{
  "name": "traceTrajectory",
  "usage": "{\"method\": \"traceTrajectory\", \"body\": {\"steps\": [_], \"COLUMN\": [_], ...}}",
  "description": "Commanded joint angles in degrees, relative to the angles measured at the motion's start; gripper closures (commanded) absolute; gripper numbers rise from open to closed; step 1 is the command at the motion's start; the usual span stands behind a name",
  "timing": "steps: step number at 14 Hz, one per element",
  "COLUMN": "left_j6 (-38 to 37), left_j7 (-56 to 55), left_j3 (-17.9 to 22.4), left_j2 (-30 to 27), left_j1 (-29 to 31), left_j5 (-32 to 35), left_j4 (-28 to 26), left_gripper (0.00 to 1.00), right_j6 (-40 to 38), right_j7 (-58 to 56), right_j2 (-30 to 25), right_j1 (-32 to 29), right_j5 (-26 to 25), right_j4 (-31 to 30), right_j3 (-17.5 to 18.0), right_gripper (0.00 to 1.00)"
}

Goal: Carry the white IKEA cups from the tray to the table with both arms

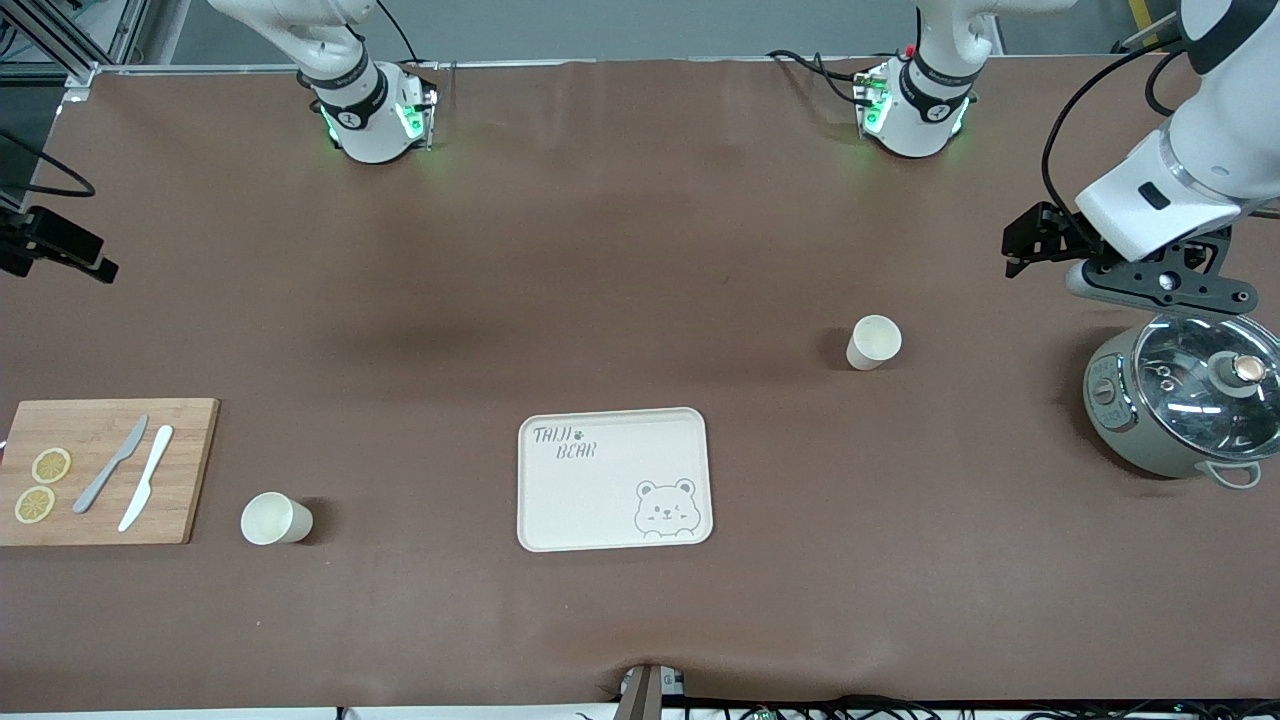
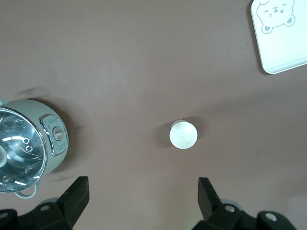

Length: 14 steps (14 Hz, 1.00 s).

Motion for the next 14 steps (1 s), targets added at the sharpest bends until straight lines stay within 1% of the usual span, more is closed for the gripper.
{"method": "traceTrajectory", "body": {"steps": [1,14], "left_j6": [0.24,0.24], "left_j7": [0.46,0.11], "left_j3": [0.04,-0.05], "left_j2": [0.3,0.3], "left_j1": [0.34,-0.27], "left_j5": [0.38,0.29], "left_j4": [0.85,0.76], "left_gripper": [0.0,0.0], "right_j6": [0.7,0.79], "right_j7": [0.83,0.83], "right_j2": [-1.85,-1.67], "right_j1": [0.42,0.51], "right_j5": [-0.97,-1.59], "right_j4": [-1.9,-1.81], "right_j3": [0.02,0.11], "right_gripper": [0.0,0.0]}}
